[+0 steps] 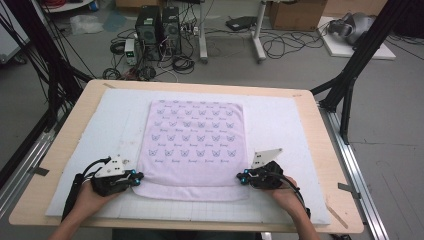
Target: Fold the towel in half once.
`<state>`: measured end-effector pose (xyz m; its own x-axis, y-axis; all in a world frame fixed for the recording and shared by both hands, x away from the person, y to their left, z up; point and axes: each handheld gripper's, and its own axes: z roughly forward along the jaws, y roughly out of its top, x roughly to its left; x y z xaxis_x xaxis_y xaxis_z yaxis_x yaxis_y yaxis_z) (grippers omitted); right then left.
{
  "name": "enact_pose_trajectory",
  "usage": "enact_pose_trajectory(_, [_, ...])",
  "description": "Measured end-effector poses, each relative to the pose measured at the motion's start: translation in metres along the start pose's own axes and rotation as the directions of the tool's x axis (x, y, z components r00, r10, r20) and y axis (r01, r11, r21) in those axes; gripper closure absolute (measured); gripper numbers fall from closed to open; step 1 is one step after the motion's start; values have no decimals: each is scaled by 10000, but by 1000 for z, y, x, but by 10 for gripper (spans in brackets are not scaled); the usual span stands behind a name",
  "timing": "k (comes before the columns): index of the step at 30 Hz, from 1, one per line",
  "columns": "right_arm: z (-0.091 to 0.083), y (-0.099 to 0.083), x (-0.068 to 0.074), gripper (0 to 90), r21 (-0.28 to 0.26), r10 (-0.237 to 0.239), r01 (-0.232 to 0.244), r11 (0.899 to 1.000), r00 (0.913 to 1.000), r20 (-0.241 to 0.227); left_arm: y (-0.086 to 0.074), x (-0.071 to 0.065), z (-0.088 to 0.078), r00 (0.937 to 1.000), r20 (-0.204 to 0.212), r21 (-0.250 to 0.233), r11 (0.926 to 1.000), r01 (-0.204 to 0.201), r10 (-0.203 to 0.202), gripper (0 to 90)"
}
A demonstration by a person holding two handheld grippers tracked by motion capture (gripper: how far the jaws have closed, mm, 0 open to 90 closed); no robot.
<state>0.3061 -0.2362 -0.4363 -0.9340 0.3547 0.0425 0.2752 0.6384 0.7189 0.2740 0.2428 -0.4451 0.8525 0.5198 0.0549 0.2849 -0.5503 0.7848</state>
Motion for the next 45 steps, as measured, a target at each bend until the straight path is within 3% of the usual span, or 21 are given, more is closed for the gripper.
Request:
enact_pose_trajectory(4, [-10,4,0,885,-487,45,-44,9988,10000,17,3,0,-8,9998,-86,-371,9992,153,-156,866])
enact_pose_trajectory(10, [-27,12,7,889,-899,-146,150,9958,9999,46,13,-3,-24,9998,-183,-771,9970,74,-88,864])
enact_pose_trajectory(15, [-40,12,19,890,-1189,-301,291,9925,9995,-69,11,-12,-35,10000,-80,-859,9963,27,-33,865])
enact_pose_trajectory(19, [-42,3,31,887,-1010,-466,429,9940,9983,-352,2,-26,-36,9991,353,-556,9982,-225,245,856])
enact_pose_trajectory(20, [-39,1,32,884,-831,-458,420,9957,9980,-444,1,-28,-34,9989,400,-408,9989,-241,258,829])
enact_pose_trajectory(21, [-36,-2,33,820,-595,-400,371,9975,9980,-497,0,-28,-32,9988,384,-278,9991,-306,317,766])
enact_pose_trajectory(23, [-29,-5,32,770,-580,-267,231,9981,9977,-617,-1,-27,-28,9990,433,-248,9996,-138,148,669])
enact_pose_trajectory(24, [-26,-5,32,753,-586,-268,231,9980,9976,-645,-1,-25,-25,9988,478,-198,9998,-76,85,666])
enact_pose_trajectory(26, [-15,-4,32,734,-351,-312,286,9990,9967,-755,-1,-23,-20,9977,670,-41,10000,-39,42,684])
enact_pose_trajectory(29, [-4,-4,31,738,45,-508,513,9987,9955,-805,-3,-25,-13,9957,888,288,9992,-276,250,779])
enact_pose_trajectory(31, [0,-5,32,786,247,-522,546,9982,9946,-898,-5,-26,-12,9955,855,269,9987,-441,416,855])
enact_pose_trajectory(32, [1,-5,32,824,292,-484,513,9983,9945,-923,-5,-26,-12,9958,873,233,9993,-282,261,867])
enact_pose_trajectory(33, [1,-5,32,873,278,-482,511,9983,9941,-975,-5,-25,-12,9959,867,218,9994,-270,250,873])
enact_pose_trajectory(37, [-2,-5,31,893,190,-541,565,9982,9925,-1095,-4,-26,-18,9969,738,69,9996,-282,277,881])
enact_pose_trajectory(41, [-16,-3,34,895,-409,-487,442,9982,9921,-1158,0,-28,-29,9972,704,-401,9990,-212,240,882])
enact_pose_trajectory(45, [-14,-6,33,894,-141,-444,430,9990,9906,-1294,-5,-29,-23,9964,825,-139,9997,-182,192,879])
